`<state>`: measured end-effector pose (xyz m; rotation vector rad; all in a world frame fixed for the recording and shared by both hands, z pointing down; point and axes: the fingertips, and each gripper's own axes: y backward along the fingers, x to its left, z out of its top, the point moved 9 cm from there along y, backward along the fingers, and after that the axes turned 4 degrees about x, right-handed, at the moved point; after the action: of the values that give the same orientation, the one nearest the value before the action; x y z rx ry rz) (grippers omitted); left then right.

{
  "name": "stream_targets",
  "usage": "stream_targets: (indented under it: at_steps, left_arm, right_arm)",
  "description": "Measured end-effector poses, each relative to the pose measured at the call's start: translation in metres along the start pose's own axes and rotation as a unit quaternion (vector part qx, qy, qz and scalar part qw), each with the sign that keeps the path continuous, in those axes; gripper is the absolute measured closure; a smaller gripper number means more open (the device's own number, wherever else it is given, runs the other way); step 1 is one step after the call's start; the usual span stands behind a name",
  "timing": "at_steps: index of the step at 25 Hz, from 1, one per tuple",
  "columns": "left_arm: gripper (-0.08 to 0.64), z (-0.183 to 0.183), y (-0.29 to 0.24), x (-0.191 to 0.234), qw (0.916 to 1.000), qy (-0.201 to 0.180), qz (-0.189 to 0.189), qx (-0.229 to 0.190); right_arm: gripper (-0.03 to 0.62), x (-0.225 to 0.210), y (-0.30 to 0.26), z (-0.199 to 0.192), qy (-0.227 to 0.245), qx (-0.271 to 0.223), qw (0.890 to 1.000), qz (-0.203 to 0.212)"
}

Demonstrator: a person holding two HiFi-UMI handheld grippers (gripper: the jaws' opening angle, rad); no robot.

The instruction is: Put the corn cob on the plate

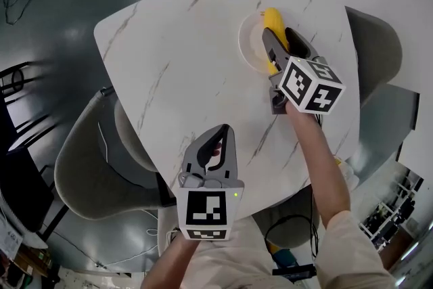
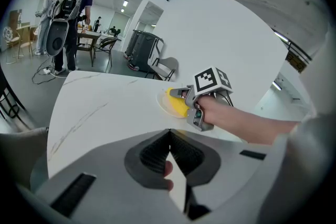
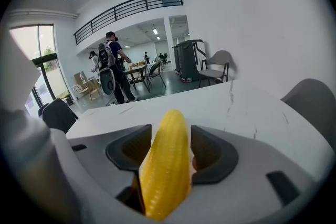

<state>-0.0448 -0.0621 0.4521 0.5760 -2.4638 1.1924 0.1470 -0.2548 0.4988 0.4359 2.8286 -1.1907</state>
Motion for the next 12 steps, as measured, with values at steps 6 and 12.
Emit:
stream_targets:
  at_steps: [6, 12]
  left_arm:
    - [0.552, 0.002, 0.002, -0.002, 1.0000, -0.004, 0.001, -0.002]
    - [0.552, 0.004, 0.007, -0.005, 0.9999, -0.009, 0.002, -0.007]
  right_arm:
    - [0.353, 0.000, 0.008, 0.008, -0.010, -0.020, 1.000, 0.007]
    - [0.353, 0.003, 0.023, 0.005, -0.027, -0.038, 0.999, 0.000]
